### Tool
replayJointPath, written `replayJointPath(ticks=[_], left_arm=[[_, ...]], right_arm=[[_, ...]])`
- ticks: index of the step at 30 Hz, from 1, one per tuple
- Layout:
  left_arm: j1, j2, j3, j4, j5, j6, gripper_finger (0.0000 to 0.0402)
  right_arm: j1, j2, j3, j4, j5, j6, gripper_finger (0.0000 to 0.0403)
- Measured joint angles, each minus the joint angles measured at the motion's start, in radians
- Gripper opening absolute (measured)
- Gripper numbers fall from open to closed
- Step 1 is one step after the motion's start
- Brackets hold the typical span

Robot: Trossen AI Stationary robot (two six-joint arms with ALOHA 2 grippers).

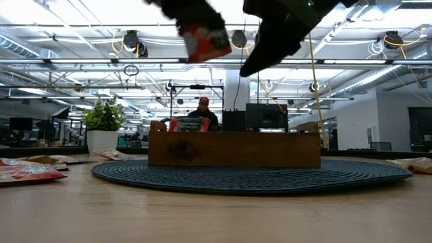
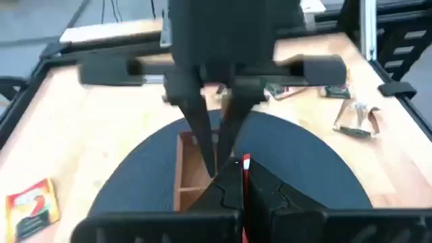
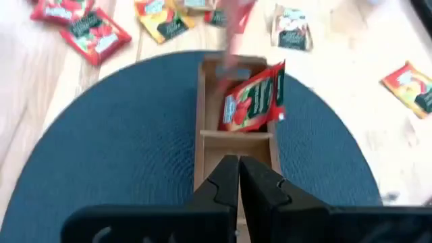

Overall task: Pick & Place Tea
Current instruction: Put the red tea bag into the left section of the wooden organizer

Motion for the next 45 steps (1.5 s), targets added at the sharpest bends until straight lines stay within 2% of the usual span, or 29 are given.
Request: replayJointPath(ticks=[4, 8, 10, 12, 15, 20, 23, 31, 45], left_arm=[[-0.013, -0.090, -0.285, 0.446, -0.006, -0.017, 0.0001], [-0.014, -0.099, -0.543, 0.879, -0.001, -0.057, 0.0001], [-0.013, -0.095, -0.628, 1.049, 0.000, -0.078, 0.0001], [-0.012, -0.079, -0.689, 1.137, -0.025, -0.113, 0.0001], [-0.012, -0.035, -0.739, 1.221, -0.056, -0.127, 0.0001], [-0.010, 0.071, -0.728, 1.289, -0.051, -0.122, 0.0000], [-0.010, 0.150, -0.720, 1.399, -0.045, -0.119, 0.0000], [-0.001, 0.311, -0.721, 1.544, -0.031, -0.133, 0.0000], [0.024, 0.330, -0.721, 1.502, -0.066, -0.133, 0.0016]], right_arm=[[0.000, 0.003, -0.004, -0.026, 0.000, -0.001, 0.0008], [0.001, -0.009, -0.003, -0.012, 0.000, -0.009, 0.0005], [0.003, -0.015, -0.002, 0.008, 0.002, -0.010, 0.0002], [0.002, -0.015, -0.001, 0.035, 0.006, -0.015, 0.0001], [0.002, -0.015, -0.002, 0.079, 0.002, -0.036, 0.0001], [0.002, -0.015, -0.002, 0.133, 0.003, -0.058, 0.0000], [0.002, -0.015, -0.002, 0.162, 0.003, -0.063, 0.0000], [0.002, -0.015, -0.002, 0.163, 0.003, -0.075, 0.0000], [0.002, -0.015, -0.002, 0.162, 0.003, -0.073, 0.0000]])
